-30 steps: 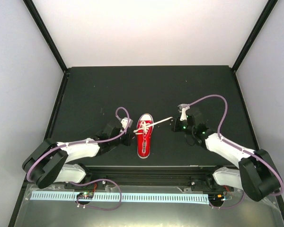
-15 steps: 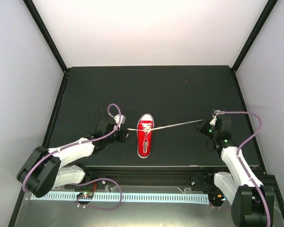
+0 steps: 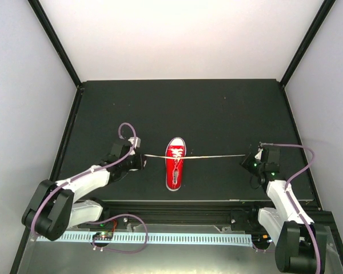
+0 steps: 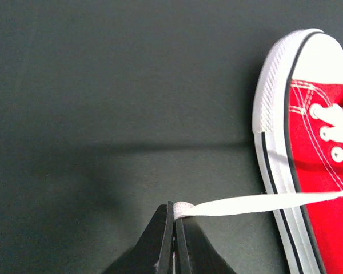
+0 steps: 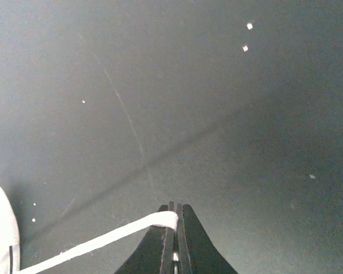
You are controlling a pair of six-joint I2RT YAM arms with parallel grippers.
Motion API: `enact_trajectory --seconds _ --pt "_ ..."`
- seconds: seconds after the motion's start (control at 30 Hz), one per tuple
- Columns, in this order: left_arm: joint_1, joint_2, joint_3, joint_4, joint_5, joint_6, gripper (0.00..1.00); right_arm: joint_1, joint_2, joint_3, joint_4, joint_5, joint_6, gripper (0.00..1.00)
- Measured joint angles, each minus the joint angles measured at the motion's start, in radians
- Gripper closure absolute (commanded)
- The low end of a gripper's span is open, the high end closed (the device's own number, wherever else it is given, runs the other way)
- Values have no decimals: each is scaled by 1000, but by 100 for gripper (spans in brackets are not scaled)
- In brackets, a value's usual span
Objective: Tie the shoes
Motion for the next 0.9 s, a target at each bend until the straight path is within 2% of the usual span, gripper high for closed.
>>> enact_trajectory --seconds 0.37,0.63,0.73,0.83,0.9 --pt "77 -25 -16 -60 3 -119 98 -6 0 -47 -17 19 67 98" --pt "118 1 -19 -73 31 -146 98 -23 32 -67 -13 0 98 98" --pt "122 1 -19 -71 52 -137 83 -27 32 -70 -10 -11 105 98" --pt "122 3 -16 -81 78 -106 51 -33 26 -70 6 -29 105 98" --pt "112 15 0 -110 90 -86 39 -35 19 -70 19 -43 105 98"
